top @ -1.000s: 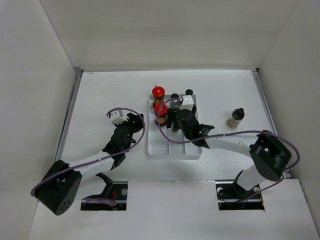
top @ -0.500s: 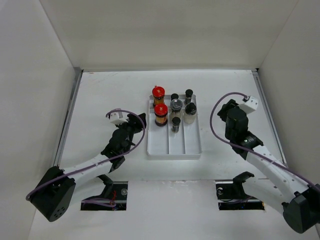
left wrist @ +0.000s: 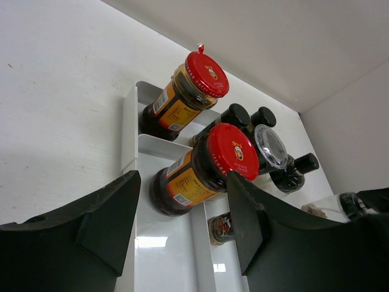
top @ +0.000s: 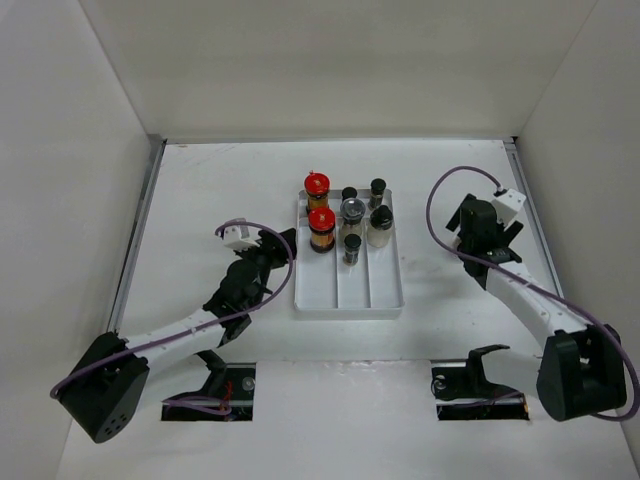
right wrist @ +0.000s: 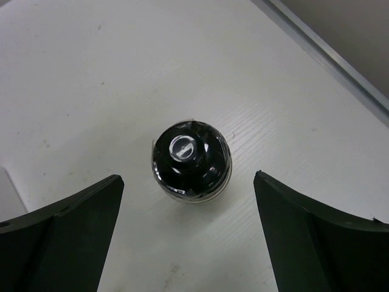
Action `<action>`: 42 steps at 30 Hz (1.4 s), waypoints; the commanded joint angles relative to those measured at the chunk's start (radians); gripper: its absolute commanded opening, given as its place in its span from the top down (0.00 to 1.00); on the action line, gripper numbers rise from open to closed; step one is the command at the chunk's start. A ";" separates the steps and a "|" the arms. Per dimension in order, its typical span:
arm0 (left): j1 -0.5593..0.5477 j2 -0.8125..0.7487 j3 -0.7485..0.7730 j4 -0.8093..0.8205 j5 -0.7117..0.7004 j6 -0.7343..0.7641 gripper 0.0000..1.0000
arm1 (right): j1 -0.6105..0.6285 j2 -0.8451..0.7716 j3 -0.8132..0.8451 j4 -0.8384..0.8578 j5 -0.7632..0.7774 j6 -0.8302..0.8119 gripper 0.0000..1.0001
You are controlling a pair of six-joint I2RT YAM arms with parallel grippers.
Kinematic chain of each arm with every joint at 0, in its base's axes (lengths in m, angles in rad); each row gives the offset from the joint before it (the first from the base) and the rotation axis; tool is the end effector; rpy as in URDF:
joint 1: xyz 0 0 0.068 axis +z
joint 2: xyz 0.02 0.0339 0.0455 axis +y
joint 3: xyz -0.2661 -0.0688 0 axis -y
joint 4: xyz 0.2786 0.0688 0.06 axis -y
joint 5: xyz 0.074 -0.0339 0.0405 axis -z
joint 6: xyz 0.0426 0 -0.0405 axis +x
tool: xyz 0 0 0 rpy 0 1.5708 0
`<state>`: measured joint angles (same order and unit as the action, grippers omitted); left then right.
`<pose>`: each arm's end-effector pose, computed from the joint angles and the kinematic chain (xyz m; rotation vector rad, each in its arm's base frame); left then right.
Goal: Organize the condiment bottles
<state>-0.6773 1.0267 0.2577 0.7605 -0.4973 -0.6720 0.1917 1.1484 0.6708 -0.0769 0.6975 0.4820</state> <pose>0.1963 -0.1318 0.1896 -0.3907 1.5696 -0.6605 0.2767 0.0258 0.2253 0.6762 1.8819 -0.3118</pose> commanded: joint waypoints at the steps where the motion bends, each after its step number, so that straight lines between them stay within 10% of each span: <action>1: -0.006 0.006 -0.003 0.053 -0.009 -0.008 0.43 | -0.045 0.040 0.058 0.069 -0.071 -0.025 0.04; 8: -0.005 0.041 0.000 0.069 -0.009 -0.005 0.43 | -0.104 0.135 0.062 0.138 -0.182 -0.019 0.10; 18: 0.006 0.073 0.003 0.082 -0.003 -0.005 0.43 | -0.085 0.145 0.064 0.177 -0.110 -0.036 0.46; 30: 0.040 0.059 0.002 0.066 0.006 -0.017 0.43 | 0.339 -0.183 0.042 0.031 0.017 -0.060 0.51; 42: 0.178 0.128 0.021 -0.033 0.069 -0.133 0.38 | 0.624 -0.059 0.033 0.146 -0.029 -0.013 0.51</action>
<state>-0.5343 1.1336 0.2577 0.7425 -0.4610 -0.7475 0.8082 1.0744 0.7021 -0.0513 0.6704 0.4538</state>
